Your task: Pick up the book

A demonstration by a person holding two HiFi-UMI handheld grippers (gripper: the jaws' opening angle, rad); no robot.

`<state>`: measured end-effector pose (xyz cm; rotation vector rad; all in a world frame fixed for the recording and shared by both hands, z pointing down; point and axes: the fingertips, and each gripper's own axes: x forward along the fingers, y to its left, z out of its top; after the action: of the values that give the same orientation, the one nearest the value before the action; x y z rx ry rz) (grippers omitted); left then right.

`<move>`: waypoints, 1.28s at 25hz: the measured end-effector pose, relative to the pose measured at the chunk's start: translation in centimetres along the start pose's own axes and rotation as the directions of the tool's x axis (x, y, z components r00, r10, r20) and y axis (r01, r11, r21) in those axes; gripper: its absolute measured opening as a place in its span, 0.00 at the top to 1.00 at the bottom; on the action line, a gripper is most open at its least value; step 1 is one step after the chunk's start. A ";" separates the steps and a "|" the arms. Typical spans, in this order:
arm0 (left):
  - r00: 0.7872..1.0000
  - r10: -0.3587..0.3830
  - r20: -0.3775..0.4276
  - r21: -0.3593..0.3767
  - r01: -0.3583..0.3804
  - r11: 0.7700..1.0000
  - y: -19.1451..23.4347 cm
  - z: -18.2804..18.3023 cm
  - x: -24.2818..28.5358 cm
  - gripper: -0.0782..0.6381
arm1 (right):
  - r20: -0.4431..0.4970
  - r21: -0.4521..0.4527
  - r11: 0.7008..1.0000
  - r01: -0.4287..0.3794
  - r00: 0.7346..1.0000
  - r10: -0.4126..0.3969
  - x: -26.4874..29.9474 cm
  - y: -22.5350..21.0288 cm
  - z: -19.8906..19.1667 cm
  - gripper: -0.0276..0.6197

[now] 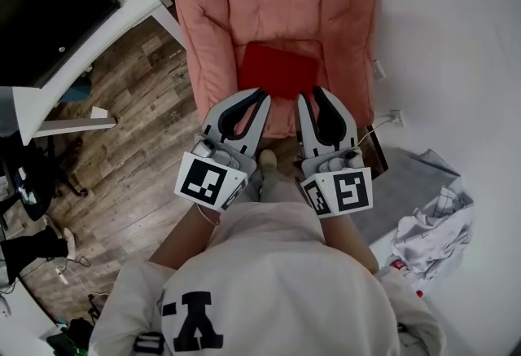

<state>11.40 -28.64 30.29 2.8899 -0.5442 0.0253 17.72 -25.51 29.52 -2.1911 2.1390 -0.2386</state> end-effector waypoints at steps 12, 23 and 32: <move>0.994 0.052 -0.094 -0.024 -0.055 0.998 2.7 -4.7 2.4 0.62 | -0.102 0.021 0.997 0.069 0.993 -0.066 1.2 -3.8 -5.2 0.63; 0.981 0.109 -0.160 -0.069 -0.121 0.990 5.1 -10.3 3.4 0.61 | -0.186 0.043 0.995 0.094 0.979 -0.084 2.2 -5.8 -11.1 0.63; 0.971 0.120 -0.208 -0.081 -0.139 0.987 6.2 -14.4 4.2 0.60 | -0.249 0.063 0.989 0.132 0.962 -0.113 2.5 -7.4 -15.5 0.61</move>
<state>13.31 -32.95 45.80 2.7131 -0.6745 0.3014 22.62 -26.90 46.16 -2.3593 2.0662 -0.6220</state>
